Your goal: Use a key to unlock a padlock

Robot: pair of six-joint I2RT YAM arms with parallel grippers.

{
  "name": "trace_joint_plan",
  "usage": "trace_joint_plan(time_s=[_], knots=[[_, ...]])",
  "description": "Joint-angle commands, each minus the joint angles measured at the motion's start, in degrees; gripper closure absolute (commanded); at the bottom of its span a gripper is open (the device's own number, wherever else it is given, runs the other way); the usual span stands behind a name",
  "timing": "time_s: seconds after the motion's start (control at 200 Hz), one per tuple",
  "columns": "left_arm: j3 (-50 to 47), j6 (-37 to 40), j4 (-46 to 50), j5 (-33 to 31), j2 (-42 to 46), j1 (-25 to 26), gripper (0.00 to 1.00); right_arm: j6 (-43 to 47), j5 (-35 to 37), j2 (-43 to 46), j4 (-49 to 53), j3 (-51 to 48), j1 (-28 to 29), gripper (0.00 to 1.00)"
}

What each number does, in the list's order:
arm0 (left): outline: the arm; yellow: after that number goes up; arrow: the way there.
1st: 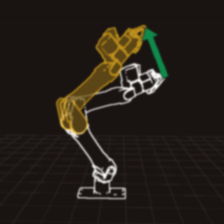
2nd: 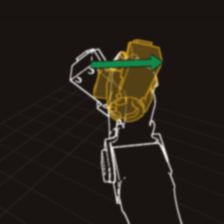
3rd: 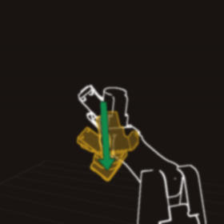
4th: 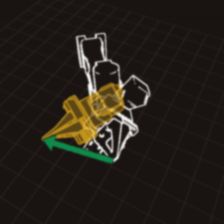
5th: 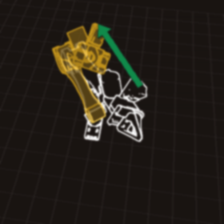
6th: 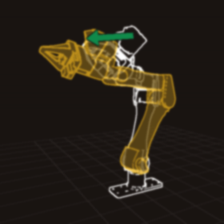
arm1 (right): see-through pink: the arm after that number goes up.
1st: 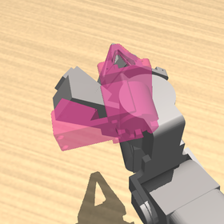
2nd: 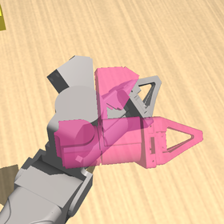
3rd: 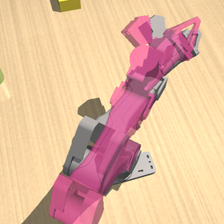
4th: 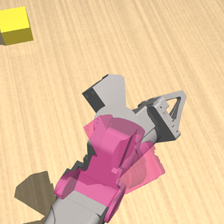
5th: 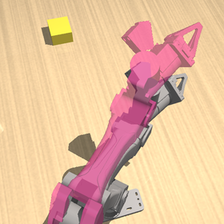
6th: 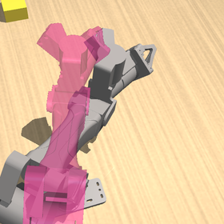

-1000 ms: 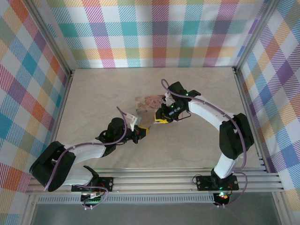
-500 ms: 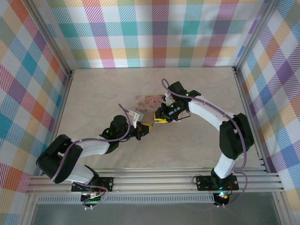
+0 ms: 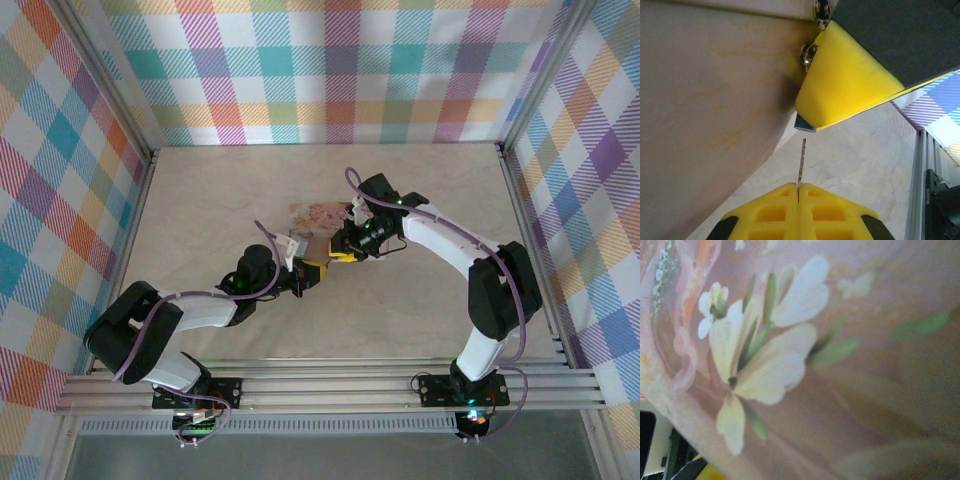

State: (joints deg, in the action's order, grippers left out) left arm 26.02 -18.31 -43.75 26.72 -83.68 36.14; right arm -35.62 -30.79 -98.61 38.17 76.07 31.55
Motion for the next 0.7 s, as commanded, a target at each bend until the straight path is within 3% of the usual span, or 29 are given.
trace_joint_plan(time_s=[0.0,0.695], knots=[[1.41,-0.32,-3.01,1.36,-0.12,0.86,1.00,-0.28,-3.82,2.34,-2.75,-0.39,-0.09,1.00],[1.58,-1.01,-3.49,0.54,-1.23,0.86,1.00,-0.77,-4.37,2.63,-3.92,-1.69,-0.09,1.00]])
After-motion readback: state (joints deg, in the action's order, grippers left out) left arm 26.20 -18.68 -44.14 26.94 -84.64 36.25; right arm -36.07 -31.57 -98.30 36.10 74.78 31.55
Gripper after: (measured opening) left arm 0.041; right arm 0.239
